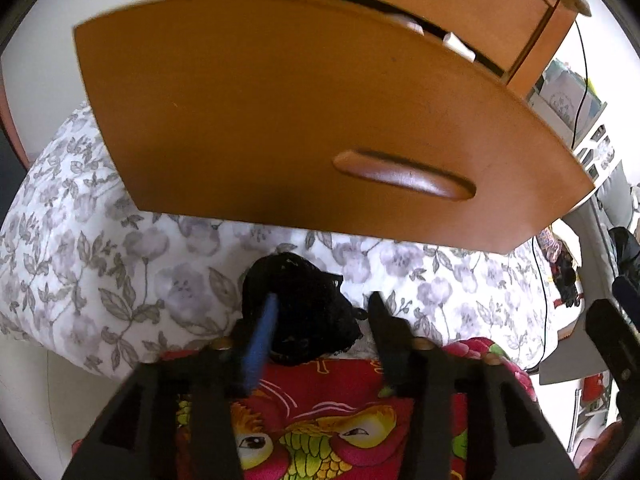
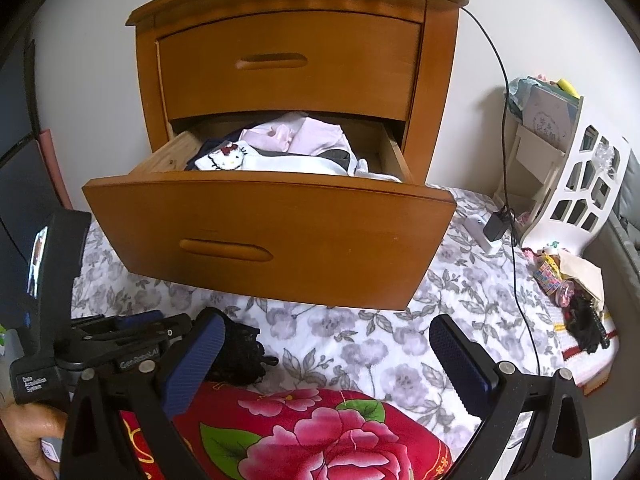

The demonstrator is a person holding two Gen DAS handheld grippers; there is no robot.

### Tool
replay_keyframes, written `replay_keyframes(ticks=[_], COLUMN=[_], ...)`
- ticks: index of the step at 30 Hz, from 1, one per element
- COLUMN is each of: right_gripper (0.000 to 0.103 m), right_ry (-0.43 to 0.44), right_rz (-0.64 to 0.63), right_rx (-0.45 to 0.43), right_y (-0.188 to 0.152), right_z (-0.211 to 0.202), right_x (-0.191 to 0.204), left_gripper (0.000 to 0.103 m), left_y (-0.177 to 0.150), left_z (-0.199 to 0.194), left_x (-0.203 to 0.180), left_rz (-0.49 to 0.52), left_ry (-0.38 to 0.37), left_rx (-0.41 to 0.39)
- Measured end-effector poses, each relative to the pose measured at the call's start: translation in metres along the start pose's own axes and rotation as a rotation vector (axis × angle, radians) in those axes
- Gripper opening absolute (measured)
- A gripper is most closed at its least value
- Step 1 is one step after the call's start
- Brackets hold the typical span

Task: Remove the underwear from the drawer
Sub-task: 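Lower the black lace fabric onto the bedsheet and open the left gripper, then move the right gripper into the drawer over the white Hello Kitty sock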

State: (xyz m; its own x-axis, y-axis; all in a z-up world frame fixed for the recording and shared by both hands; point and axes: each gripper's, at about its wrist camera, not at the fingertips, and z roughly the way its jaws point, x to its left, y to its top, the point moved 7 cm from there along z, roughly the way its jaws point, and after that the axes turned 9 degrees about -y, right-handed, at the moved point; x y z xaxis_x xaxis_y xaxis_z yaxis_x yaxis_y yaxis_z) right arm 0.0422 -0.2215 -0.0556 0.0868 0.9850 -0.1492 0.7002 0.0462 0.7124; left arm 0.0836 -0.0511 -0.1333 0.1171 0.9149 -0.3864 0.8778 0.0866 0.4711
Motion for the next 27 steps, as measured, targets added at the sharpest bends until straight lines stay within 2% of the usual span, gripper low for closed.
replay_keyframes(ticks=[11,16,21,27], right_gripper=[0.103,0.103,0.103,0.103], right_ry=[-0.006,-0.007,-0.011,-0.001], right_rz=[0.003,0.003,-0.003,-0.001], right_rx=[-0.006,-0.008,-0.013,-0.024], right_y=[0.001,0.001,0.004,0.011], right_z=[-0.003,-0.004,-0.006,-0.008], right_x=[-0.001,0.000,0.001,0.002], left_gripper=[0.089,0.098,0.100,0.100], left_y=[0.021,0.029,0.036,0.041], left_z=[-0.060,-0.082,-0.100,-0.115], left_x=[0.006,0.009,0.013,0.013], left_rz=[-0.027,-0.031,-0.020,0.002], left_ry=[0.034,0.040,0.071,0.063], left_rx=[-0.171,-0.262,-0.345,-0.424])
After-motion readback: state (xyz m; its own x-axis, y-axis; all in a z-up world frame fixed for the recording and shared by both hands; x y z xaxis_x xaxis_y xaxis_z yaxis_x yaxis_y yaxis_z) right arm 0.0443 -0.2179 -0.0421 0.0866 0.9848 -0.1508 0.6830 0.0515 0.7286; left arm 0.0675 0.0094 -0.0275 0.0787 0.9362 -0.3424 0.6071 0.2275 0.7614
